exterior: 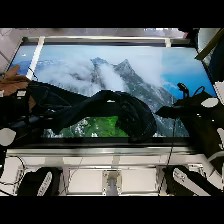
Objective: Fold the clothes and pants, and hang the long-sleeved shirts on hangers.
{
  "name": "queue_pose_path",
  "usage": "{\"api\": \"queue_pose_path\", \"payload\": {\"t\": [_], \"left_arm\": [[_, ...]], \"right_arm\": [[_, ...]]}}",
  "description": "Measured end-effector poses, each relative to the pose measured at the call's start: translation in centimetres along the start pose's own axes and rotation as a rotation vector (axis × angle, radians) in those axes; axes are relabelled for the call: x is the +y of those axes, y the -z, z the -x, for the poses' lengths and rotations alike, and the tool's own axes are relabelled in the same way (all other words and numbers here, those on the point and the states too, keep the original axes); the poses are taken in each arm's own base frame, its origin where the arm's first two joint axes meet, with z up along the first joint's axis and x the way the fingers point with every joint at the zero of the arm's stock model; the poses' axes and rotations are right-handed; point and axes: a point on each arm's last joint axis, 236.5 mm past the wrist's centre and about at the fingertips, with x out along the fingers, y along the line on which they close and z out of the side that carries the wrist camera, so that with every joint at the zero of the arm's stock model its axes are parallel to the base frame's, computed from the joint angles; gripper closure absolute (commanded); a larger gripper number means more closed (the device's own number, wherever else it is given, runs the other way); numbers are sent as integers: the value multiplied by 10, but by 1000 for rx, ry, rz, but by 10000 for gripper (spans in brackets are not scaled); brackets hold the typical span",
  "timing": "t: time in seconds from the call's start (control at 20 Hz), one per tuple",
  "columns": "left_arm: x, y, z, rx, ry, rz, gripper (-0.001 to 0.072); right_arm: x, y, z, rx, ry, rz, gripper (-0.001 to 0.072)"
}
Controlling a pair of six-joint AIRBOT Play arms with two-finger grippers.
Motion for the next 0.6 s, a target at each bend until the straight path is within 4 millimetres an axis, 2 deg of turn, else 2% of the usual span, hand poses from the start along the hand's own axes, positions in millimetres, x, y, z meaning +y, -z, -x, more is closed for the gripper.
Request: {"api": "queue_pose_path", "payload": {"t": [0.1,0.25,0.4,0.6], "left_arm": [[4,-1,4,-14,-20,-12,696],[7,-3,10,-31,-38,-24,696],[9,-4,12,-38,-47,-28,696],[10,-4,13,-41,-52,-32,696]], "right_arm": [[-16,21,0,39,56,-53,94],[-25,45,-20,72,25,-165,95],[-23,51,-44,80,-63,-235,95],[-17,44,-66,56,-167,-300,103]]}}
